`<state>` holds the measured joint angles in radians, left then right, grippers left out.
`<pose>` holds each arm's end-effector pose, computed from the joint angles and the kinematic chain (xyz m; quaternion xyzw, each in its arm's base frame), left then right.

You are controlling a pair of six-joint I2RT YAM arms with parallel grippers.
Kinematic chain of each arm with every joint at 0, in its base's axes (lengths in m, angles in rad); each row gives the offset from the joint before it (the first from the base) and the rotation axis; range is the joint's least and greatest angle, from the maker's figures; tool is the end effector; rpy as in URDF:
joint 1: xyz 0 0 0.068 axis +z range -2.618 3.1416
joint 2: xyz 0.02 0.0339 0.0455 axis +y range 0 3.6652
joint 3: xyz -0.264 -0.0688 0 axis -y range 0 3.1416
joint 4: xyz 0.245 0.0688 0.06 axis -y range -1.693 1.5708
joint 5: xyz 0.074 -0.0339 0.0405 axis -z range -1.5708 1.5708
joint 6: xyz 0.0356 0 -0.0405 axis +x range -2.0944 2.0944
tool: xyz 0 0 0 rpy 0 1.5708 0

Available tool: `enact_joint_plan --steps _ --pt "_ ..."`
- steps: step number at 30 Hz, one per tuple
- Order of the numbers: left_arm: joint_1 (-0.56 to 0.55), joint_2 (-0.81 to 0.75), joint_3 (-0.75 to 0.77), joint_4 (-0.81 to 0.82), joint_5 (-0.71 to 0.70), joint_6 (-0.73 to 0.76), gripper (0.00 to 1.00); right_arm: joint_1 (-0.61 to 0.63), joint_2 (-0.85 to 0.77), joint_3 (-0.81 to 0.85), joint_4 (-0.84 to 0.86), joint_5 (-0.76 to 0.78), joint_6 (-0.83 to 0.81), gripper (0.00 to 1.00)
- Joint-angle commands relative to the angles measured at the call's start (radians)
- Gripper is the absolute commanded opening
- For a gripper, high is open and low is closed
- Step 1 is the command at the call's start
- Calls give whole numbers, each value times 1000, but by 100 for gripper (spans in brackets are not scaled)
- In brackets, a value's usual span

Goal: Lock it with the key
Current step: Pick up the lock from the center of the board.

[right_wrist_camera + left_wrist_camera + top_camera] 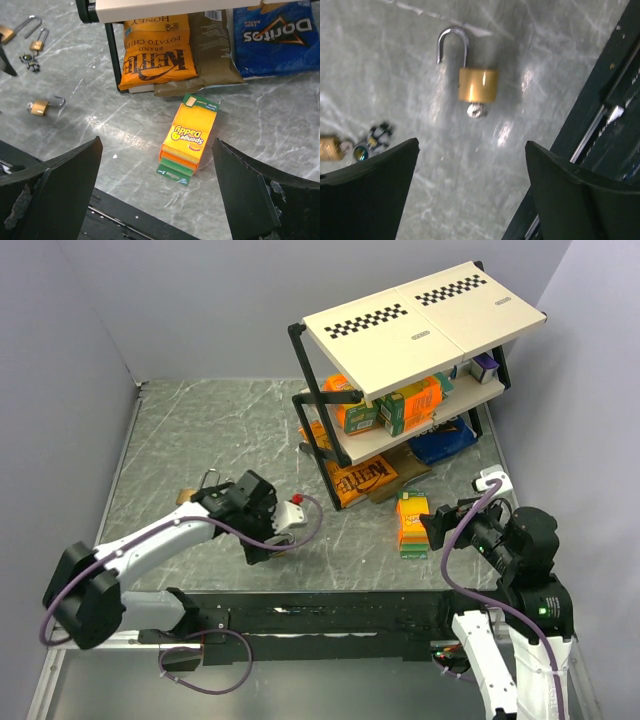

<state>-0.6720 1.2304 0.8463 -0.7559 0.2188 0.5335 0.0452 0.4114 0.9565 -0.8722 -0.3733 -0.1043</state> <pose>0.1728 -0.1473 0.2274 0.5697 0.7867 -0.1211 0.2046 0.0572 0.0156 0.3630 -0.1674 0.7884 0.1339 0.5766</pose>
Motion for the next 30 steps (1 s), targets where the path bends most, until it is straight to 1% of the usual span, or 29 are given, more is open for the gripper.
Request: enact_joint_plan --steps 1,2,5,9,13,22,26,27,30 --pt "-54 70 -4 132 -68 -79 89 -15 -6 44 1 43 86 99" --pt "-72 95 -10 151 -78 -90 87 -18 -3 48 -4 48 84 99" --pt "-92 129 -19 176 -98 -79 86 -22 -5 45 -4 45 77 99" --pt "-109 167 -19 197 -91 -75 84 -31 3 42 2 7 68 99" --pt "-138 193 -38 231 -99 -81 82 -31 10 41 13 2 54 99" --pt "-166 274 -87 293 -171 -90 75 -31 18 45 1 1 34 99" --pt "-167 291 -82 311 -171 -93 72 -31 20 50 -11 -7 25 99" --pt "-169 294 -79 310 -167 -96 71 -31 18 50 -13 -7 20 99" --pt "-167 311 -70 299 -156 -101 63 -31 18 53 -19 -21 9 99"
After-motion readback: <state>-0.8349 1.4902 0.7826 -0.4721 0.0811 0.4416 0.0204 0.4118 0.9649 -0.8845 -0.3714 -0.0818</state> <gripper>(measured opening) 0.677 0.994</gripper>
